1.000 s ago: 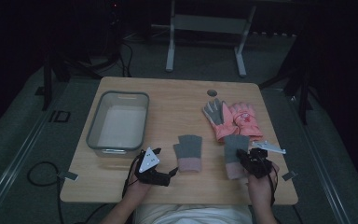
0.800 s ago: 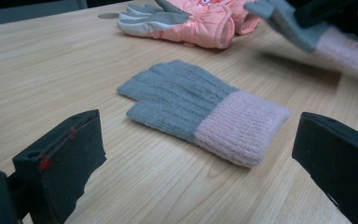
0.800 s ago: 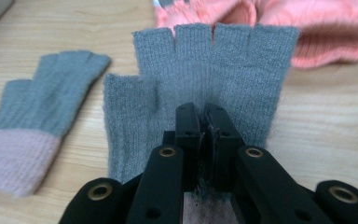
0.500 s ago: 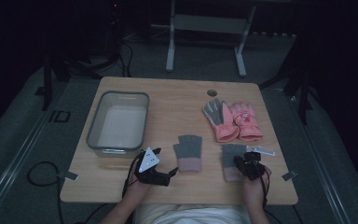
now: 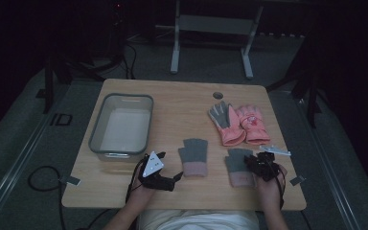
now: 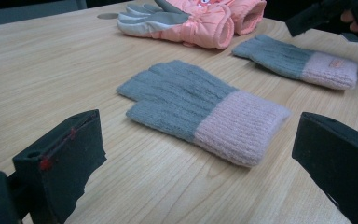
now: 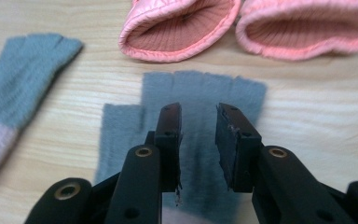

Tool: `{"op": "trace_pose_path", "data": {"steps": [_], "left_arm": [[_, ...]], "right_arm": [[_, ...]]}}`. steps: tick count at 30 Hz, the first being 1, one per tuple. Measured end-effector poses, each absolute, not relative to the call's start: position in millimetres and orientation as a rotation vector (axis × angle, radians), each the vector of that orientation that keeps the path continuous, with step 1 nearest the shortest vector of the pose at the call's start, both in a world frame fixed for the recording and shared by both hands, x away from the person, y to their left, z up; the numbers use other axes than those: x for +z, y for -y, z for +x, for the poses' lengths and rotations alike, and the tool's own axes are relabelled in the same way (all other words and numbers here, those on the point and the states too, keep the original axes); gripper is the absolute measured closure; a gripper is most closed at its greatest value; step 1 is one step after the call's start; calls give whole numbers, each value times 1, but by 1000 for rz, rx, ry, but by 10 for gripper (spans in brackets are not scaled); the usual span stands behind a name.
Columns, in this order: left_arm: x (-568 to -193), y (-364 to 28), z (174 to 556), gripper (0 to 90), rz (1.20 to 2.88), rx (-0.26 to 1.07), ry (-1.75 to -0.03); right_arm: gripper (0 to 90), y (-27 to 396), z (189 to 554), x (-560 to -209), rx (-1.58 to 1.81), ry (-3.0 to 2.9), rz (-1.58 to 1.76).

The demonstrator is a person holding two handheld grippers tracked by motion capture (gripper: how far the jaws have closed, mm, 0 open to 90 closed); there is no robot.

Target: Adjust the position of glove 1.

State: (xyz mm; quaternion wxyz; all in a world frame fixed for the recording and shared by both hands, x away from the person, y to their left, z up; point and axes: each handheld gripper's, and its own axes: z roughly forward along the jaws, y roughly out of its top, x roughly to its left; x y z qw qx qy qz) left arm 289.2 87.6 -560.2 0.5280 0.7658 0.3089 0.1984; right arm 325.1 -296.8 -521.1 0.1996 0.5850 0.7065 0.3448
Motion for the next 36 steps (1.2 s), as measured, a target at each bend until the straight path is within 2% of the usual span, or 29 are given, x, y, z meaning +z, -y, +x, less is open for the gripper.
{"op": "trace_pose_path", "data": {"steps": [8,11,16,22,24,33,36], "left_arm": [[-560,-87,290,17,1830,473,-744],[-560,-87,290,17,1828,471,-746],[-560,-87,290,17,1828,471,-745],[-560,-88,290,17,1831,465,-741],[-560,-88,290,17,1828,467,-743],[-560,-88,290,17,1823,458,-742],[-560,-88,290,17,1822,461,-742]], "right_arm": [[696,306,330,-521,939,-2282,1254],[670,304,331,-523,894,-2362,1130],[629,302,335,-526,843,-2409,1095],[625,301,338,-536,830,-2458,1138],[643,302,338,-538,845,-2450,1159],[833,300,331,-544,913,-2320,1276],[854,295,328,-543,876,-2284,1298]]}}
